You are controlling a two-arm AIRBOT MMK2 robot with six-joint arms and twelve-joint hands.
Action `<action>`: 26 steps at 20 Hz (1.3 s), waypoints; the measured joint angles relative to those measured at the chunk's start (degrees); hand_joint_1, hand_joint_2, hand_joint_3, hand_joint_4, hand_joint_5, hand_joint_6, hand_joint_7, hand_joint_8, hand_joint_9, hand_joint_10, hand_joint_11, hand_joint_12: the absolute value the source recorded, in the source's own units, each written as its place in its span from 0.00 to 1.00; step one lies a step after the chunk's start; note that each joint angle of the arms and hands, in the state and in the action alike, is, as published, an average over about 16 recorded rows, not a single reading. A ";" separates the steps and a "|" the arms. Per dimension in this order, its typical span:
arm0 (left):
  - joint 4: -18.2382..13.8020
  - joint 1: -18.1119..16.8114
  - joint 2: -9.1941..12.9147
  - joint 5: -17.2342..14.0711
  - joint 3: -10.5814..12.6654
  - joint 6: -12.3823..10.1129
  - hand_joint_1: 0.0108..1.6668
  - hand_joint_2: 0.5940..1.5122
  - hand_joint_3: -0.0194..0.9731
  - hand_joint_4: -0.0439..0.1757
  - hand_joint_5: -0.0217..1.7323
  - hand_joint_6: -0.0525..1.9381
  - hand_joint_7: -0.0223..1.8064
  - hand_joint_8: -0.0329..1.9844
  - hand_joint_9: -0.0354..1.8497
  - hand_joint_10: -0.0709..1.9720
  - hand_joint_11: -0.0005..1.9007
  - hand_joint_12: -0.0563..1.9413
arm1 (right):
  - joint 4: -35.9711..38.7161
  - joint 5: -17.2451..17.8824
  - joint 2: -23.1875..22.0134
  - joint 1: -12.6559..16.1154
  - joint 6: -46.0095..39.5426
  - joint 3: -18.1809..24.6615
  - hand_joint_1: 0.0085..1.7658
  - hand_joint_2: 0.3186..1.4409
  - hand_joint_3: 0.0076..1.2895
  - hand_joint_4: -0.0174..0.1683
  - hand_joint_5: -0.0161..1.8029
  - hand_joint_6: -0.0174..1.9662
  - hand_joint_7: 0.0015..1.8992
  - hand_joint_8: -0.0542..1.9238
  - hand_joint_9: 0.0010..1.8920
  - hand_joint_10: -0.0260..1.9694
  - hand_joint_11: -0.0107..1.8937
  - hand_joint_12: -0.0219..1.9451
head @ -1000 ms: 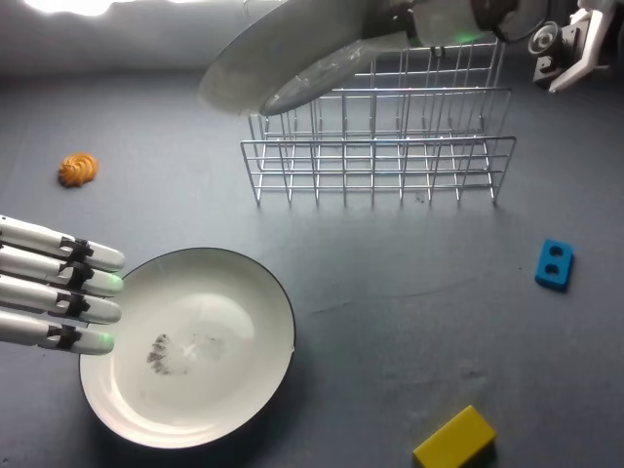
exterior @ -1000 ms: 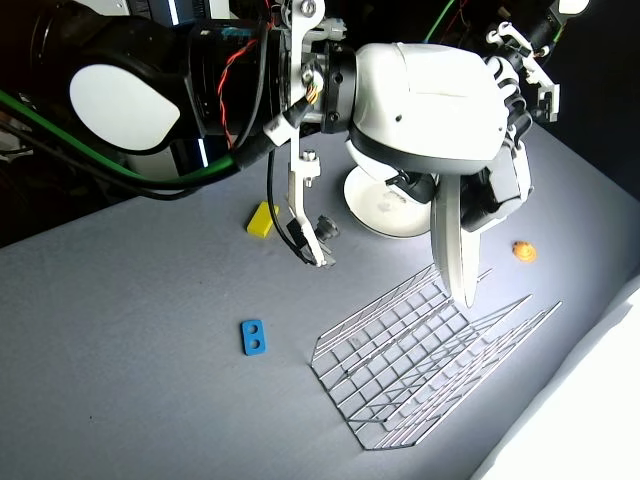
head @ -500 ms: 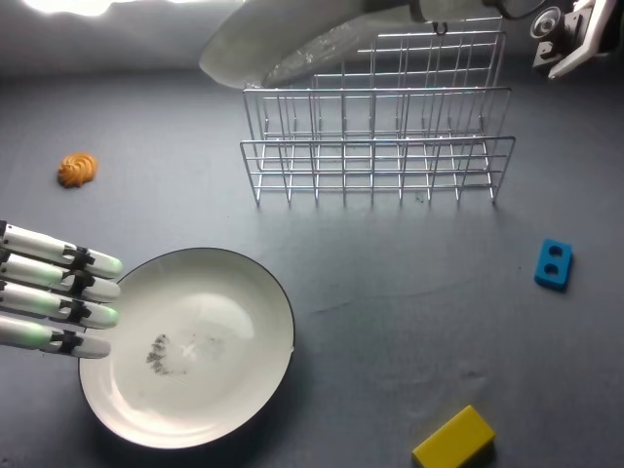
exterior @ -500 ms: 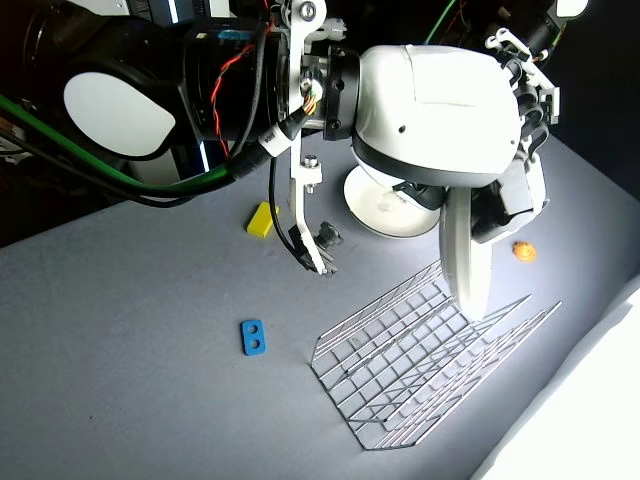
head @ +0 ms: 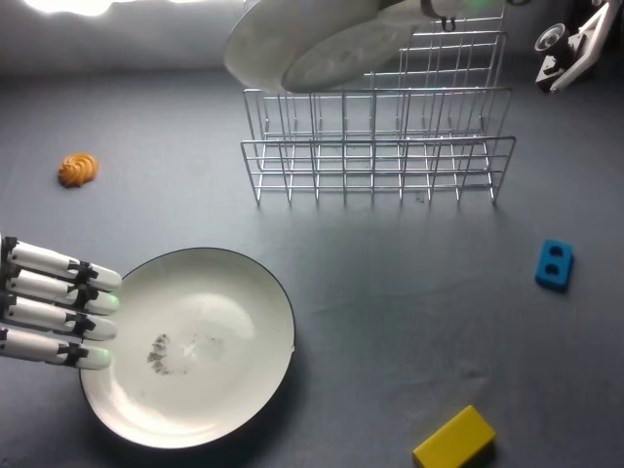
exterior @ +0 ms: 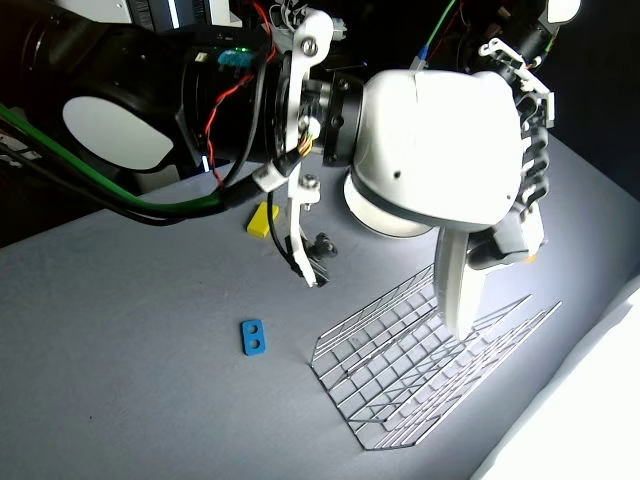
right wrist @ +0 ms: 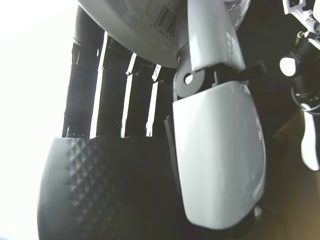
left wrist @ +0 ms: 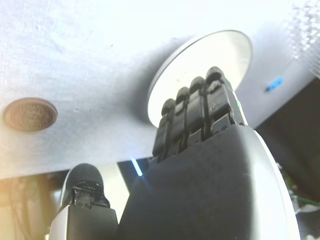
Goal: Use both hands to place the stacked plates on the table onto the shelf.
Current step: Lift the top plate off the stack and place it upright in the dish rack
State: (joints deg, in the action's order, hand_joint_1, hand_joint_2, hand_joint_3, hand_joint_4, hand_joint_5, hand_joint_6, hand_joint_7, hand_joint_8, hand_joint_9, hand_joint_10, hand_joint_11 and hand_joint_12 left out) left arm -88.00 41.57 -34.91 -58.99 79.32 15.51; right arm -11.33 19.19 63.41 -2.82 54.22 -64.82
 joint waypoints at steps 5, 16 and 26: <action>0.85 1.00 0.05 2.44 -1.63 -0.27 0.01 0.57 0.03 0.21 0.03 0.03 0.03 0.02 0.03 0.04 0.01 0.04 | -6.00 -3.01 0.97 0.44 0.05 -2.27 0.77 0.58 0.01 0.06 0.50 0.49 0.54 0.49 0.53 0.53 0.45 0.57; 4.50 2.75 0.10 7.84 -3.56 -0.58 0.00 0.57 0.03 0.21 0.03 0.03 0.02 0.02 0.03 0.04 0.01 0.04 | -14.96 -8.62 4.74 0.92 0.10 -9.23 0.77 0.59 0.01 0.05 0.49 0.49 0.53 0.50 0.53 0.53 0.45 0.57; 6.69 4.87 0.11 10.70 -3.96 -1.39 0.01 0.57 0.03 0.19 0.03 0.03 0.02 0.02 0.02 0.03 0.01 0.04 | -18.86 -12.40 7.56 -0.72 0.20 -14.77 0.77 0.59 0.01 0.05 0.49 0.49 0.54 0.47 0.54 0.51 0.46 0.56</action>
State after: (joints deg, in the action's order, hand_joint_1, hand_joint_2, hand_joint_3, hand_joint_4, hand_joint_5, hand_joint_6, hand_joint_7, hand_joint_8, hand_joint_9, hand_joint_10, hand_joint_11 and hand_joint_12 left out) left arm -81.31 46.44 -34.80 -48.29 75.36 14.12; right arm -30.19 6.79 70.97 -3.54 54.41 -79.59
